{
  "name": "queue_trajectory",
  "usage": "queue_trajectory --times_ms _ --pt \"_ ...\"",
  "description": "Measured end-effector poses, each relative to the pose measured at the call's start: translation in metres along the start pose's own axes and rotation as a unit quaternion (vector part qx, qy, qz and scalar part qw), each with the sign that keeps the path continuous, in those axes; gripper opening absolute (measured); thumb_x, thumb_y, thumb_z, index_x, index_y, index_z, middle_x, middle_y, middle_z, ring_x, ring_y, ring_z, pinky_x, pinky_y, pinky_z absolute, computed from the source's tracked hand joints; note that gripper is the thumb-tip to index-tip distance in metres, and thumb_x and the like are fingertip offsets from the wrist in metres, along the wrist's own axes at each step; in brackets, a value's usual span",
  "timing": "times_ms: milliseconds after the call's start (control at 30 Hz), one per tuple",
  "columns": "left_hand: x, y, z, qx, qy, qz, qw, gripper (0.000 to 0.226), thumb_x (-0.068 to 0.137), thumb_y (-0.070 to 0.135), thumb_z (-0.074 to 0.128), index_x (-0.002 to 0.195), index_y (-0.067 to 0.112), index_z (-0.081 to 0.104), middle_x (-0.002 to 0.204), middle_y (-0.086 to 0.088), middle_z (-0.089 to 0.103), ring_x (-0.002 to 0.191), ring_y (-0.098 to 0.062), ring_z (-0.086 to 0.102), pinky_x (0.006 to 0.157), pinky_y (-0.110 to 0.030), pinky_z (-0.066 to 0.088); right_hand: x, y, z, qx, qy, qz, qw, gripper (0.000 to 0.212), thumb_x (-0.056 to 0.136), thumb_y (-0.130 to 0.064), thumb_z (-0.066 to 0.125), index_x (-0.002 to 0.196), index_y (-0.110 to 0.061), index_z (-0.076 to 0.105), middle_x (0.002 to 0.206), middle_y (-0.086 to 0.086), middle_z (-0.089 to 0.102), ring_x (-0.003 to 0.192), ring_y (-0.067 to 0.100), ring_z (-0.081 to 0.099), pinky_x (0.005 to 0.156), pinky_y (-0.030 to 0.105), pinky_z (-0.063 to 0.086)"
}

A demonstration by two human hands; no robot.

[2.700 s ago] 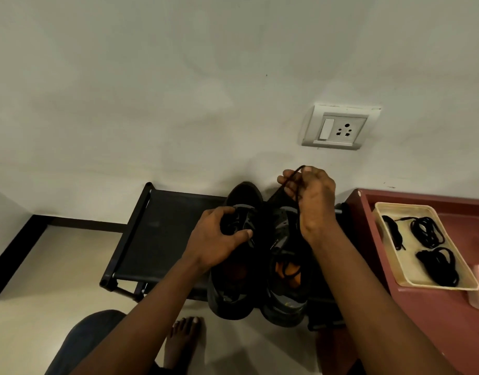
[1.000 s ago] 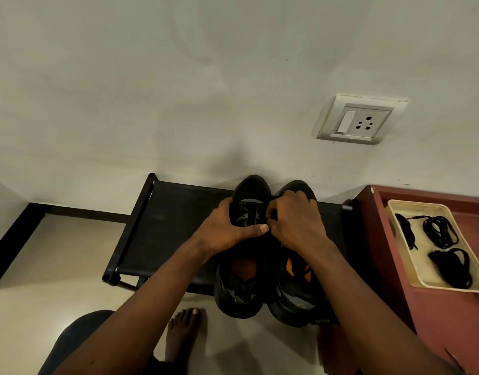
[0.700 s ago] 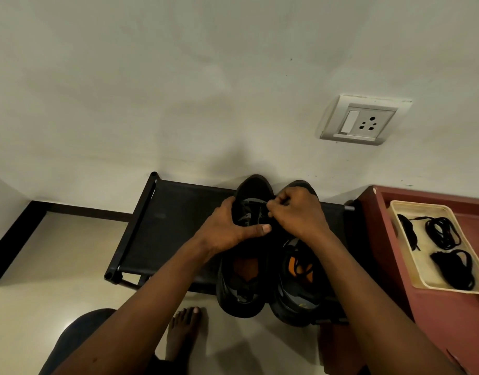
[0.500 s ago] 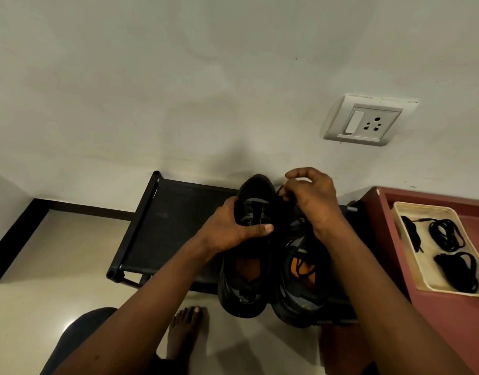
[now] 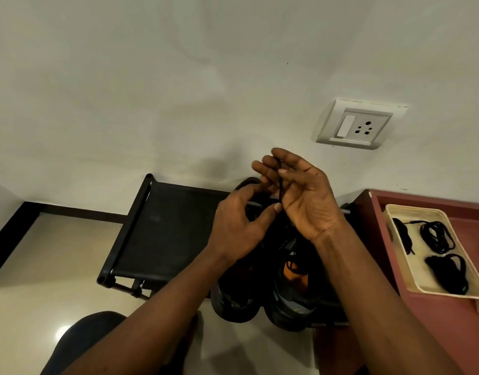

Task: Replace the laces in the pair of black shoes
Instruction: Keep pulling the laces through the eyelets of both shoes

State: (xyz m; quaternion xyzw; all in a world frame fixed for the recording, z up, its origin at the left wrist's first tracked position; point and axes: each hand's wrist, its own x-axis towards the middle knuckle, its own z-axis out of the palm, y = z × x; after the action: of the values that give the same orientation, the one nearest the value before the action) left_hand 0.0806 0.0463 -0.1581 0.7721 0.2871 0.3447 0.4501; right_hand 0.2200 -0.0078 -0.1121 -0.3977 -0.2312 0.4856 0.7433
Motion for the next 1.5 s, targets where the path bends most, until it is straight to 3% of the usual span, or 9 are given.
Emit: queue_trajectory --times_ms 233,433,600,833,933,1067,1233,1400,1500 --pt "0.004 0.001 -0.004 -0.249 -0.036 -0.141 0.958 0.011 0.1 0.005 0.064 0.106 0.0 0.072 0.091 -0.012 0.076 0.09 -0.021 0.073 0.091 -0.035 0.058 0.001 -0.005 0.005 0.036 0.014 -0.002 0.999 0.059 0.087 -0.005 0.052 0.145 0.004 0.049 0.139 0.023 0.062 0.133 0.035 0.06 0.12 0.047 0.039" --pt "0.006 0.009 -0.006 -0.363 -0.085 -0.207 0.904 0.036 0.094 0.004 0.068 0.128 -0.002 0.057 0.127 -0.026 0.066 0.116 -0.038 0.068 0.105 -0.046 0.054 -0.003 -0.005 0.008 0.132 0.036 0.028 0.99 0.068 0.089 -0.014 0.053 0.152 0.008 0.04 0.149 0.028 0.052 0.138 0.038 0.055 0.124 0.049 0.033" --pt "0.007 0.011 -0.009 -0.408 -0.124 -0.251 0.869 0.037 0.094 0.003 0.067 0.129 0.002 0.056 0.094 -0.018 0.07 0.08 -0.025 0.071 0.086 -0.038 0.06 -0.003 -0.006 0.009 0.159 0.056 0.022 0.986 0.061 0.087 -0.023 0.054 0.141 0.002 0.048 0.153 0.029 0.047 0.14 0.039 0.053 0.122 0.048 0.035" --pt "0.02 0.002 -0.041 -0.547 -0.136 -0.28 0.777 0.011 0.094 0.018 0.059 0.102 0.015 0.067 0.074 0.002 0.055 0.047 -0.003 0.04 0.085 -0.036 0.059 0.0 -0.016 -0.013 0.11 0.133 0.0 0.985 0.041 0.089 -0.026 0.057 0.126 -0.009 0.051 0.134 0.015 0.058 0.139 0.035 0.054 0.117 0.05 0.041" --pt "0.026 -0.008 -0.055 -0.512 -0.078 -0.27 0.812 0.012 0.094 0.02 0.06 0.101 0.015 0.068 0.077 0.004 0.056 0.045 -0.003 0.035 0.063 -0.023 0.053 0.001 -0.016 -0.022 0.041 0.189 0.017 0.981 0.014 0.099 -0.022 0.054 0.107 -0.013 0.06 0.123 0.009 0.06 0.135 0.034 0.058 0.113 0.046 0.047" --pt "0.032 -0.028 -0.075 -0.334 0.048 -0.24 0.91 0.017 0.101 0.011 0.057 0.108 0.01 0.073 0.082 0.001 0.07 0.047 -0.005 0.038 0.045 -0.018 0.034 0.001 -0.014 -0.027 0.002 0.234 0.007 0.972 0.017 0.101 -0.014 0.053 0.089 -0.014 0.065 0.113 0.009 0.066 0.12 0.031 0.065 0.101 0.039 0.053" --pt "0.034 -0.049 -0.085 -0.116 0.178 -0.197 0.957 0.015 0.101 0.012 0.063 0.11 0.01 0.075 0.081 0.002 0.075 0.063 0.005 0.061 0.067 -0.02 0.044 0.005 -0.009 -0.033 -0.062 0.279 0.008 0.958 0.015 0.1 -0.016 0.058 0.109 -0.011 0.068 0.112 0.008 0.07 0.109 0.03 0.072 0.082 0.036 0.057" --pt "0.03 -0.041 -0.068 -0.087 0.053 -0.142 0.984 0.021 0.102 0.004 0.058 0.108 0.012 0.077 0.088 0.001 0.08 0.085 0.001 0.072 0.066 -0.009 0.047 0.001 0.013 -0.038 -0.582 0.225 0.011 0.781 0.045 0.093 -0.026 0.069 0.138 -0.028 0.064 0.117 0.0 0.07 0.091 0.015 0.072 0.08 0.025 0.055" --pt "0.025 -0.032 -0.053 -0.101 -0.046 -0.095 0.989 0.018 0.101 0.001 0.06 0.108 0.009 0.074 0.09 -0.003 0.08 0.09 -0.007 0.075 0.071 -0.011 0.051 0.002 0.025 -0.029 -0.582 0.11 -0.052 0.804 0.05 0.093 -0.019 0.073 0.139 -0.037 0.062 0.123 -0.009 0.061 0.087 0.007 0.068 0.072 0.018 0.053"
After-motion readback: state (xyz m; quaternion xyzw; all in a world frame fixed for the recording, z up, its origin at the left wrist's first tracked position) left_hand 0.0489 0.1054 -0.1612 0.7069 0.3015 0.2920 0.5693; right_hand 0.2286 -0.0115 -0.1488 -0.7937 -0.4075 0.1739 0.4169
